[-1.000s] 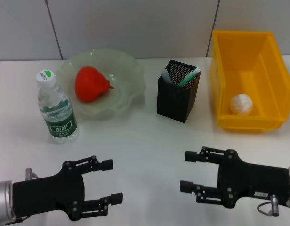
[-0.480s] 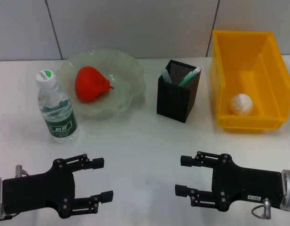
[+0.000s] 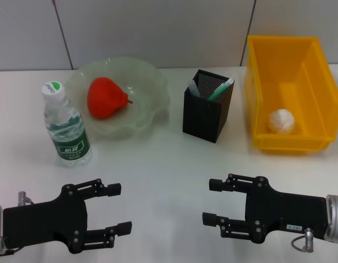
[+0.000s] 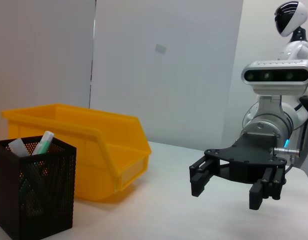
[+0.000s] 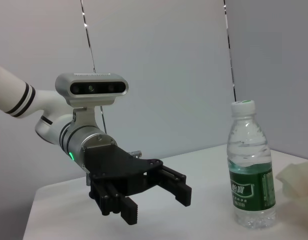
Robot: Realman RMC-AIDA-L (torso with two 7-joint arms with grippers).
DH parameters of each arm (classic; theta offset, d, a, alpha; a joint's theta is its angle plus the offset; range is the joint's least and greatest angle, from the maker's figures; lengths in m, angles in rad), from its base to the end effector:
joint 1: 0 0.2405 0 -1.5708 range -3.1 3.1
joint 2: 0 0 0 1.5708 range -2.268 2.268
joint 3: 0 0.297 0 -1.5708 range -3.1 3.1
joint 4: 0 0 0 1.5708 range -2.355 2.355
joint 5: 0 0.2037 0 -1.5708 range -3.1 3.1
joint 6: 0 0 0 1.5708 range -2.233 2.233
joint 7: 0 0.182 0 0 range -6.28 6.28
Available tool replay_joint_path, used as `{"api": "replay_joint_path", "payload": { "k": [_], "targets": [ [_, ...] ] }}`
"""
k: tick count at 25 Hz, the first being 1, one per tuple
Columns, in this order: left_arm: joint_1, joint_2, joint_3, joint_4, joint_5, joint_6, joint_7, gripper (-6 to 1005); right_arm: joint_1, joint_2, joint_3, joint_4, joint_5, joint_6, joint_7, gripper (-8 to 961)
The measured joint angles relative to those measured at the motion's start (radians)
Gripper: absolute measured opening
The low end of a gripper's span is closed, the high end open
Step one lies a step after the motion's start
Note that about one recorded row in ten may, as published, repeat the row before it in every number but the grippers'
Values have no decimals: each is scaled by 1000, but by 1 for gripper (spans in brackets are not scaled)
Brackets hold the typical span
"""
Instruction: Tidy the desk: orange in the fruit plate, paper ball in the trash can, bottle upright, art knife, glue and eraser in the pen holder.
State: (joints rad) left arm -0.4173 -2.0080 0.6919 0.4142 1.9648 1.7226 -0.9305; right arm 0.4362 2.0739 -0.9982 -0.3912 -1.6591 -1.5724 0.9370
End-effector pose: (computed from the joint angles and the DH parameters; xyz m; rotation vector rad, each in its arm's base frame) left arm -0.3100 0.2827 -0.0560 -2.7969 -0.3360 -0.8387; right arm 0.2745 0.2945 -0.1000 -2.7746 0.3442 0.9167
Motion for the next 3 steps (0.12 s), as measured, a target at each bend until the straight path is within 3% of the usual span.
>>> {"api": "replay_joint_path", "payload": {
  "k": [3],
  "targets": [
    [0, 0, 0, 0, 1, 0, -1, 786, 1, 1, 1, 3, 0, 1, -8, 696]
  ]
}}
